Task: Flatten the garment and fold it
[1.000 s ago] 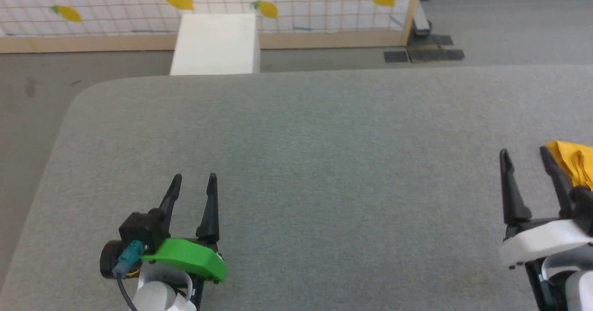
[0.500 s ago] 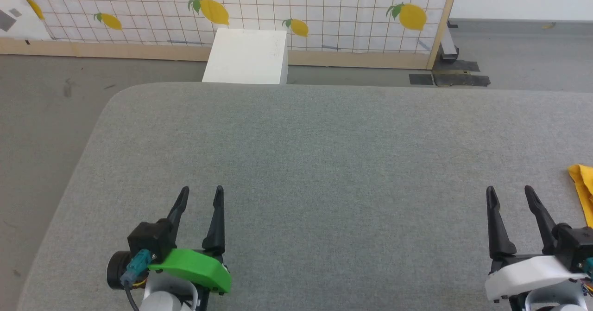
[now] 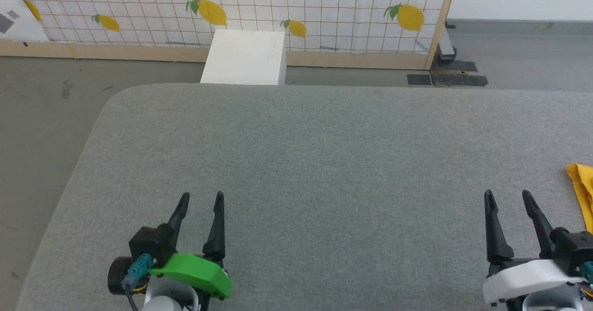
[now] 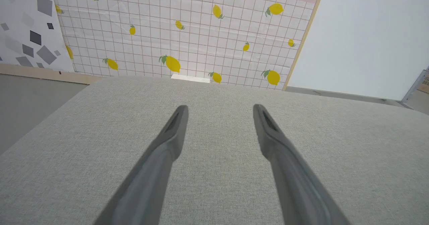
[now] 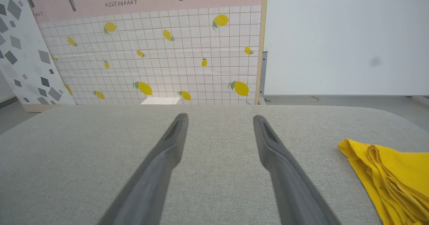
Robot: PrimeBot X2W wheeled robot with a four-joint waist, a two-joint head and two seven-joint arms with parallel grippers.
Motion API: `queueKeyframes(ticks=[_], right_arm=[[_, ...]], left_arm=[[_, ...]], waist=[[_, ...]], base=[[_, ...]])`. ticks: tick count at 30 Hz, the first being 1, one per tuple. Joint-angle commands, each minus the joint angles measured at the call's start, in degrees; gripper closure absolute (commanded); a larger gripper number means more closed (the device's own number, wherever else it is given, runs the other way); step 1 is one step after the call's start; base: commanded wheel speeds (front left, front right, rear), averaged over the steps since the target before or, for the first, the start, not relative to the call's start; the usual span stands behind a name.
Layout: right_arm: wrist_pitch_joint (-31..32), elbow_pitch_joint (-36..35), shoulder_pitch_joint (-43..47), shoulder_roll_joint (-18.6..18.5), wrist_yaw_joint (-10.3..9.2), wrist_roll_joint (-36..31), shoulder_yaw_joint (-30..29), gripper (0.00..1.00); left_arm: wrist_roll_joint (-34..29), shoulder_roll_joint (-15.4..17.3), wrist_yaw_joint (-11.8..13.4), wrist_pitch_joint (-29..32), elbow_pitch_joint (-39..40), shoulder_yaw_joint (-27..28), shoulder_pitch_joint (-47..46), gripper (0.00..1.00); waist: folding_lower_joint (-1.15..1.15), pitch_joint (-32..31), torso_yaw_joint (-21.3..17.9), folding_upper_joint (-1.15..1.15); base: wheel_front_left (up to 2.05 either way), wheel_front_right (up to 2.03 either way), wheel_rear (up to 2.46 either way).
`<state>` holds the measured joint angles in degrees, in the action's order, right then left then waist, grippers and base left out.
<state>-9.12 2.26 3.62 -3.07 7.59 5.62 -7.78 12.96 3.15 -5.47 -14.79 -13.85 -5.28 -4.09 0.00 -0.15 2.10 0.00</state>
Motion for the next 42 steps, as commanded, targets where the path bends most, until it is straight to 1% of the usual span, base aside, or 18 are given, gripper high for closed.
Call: queueKeyframes(ticks=[1, 2, 3, 16, 42], right_arm=[[-0.5, 0.2, 0.5, 0.2, -0.1, 0.5, 0.2, 0.0], [-0.5, 0.3, 0.5, 0.2, -0.1, 0.5, 0.2, 0.0], [-0.1, 0.3, 0.0, 0.0, 0.0, 0.0, 0.2, 1.0], [0.1, 0.3, 0.0, 0.0, 0.0, 0.0, 0.2, 1.0], [1.9, -0.2, -0.8, 0.0, -0.02, -1.2, 1.7, 1.0]], left_arm=[[0.4, -0.3, 0.2, -0.2, -0.2, -0.1, 0.5, 0.0], [0.4, -0.3, 0.2, -0.2, -0.3, -0.1, 0.5, 0.0], [0.0, 0.0, 0.0, 0.0, -0.3, -0.1, 0.0, 1.0], [-0.1, 0.0, 0.0, 0.1, -0.2, -0.1, 0.0, 1.0], [-2.7, -0.1, 1.1, 3.1, 2.7, 1.0, 0.8, 1.0]], waist=[[0.0, 0.1, 0.0, 0.0], [0.0, 0.1, 0.0, 0.0], [0.0, 0.1, 0.0, 0.0], [0.0, 0.2, -0.1, 0.0], [0.0, 0.2, -0.5, 0.0]], base=[[0.0, 0.0, 0.0], [0.0, 0.0, 0.0], [0.0, 0.0, 0.0], [0.0, 0.0, 0.0], [0.0, 0.0, 0.0]])
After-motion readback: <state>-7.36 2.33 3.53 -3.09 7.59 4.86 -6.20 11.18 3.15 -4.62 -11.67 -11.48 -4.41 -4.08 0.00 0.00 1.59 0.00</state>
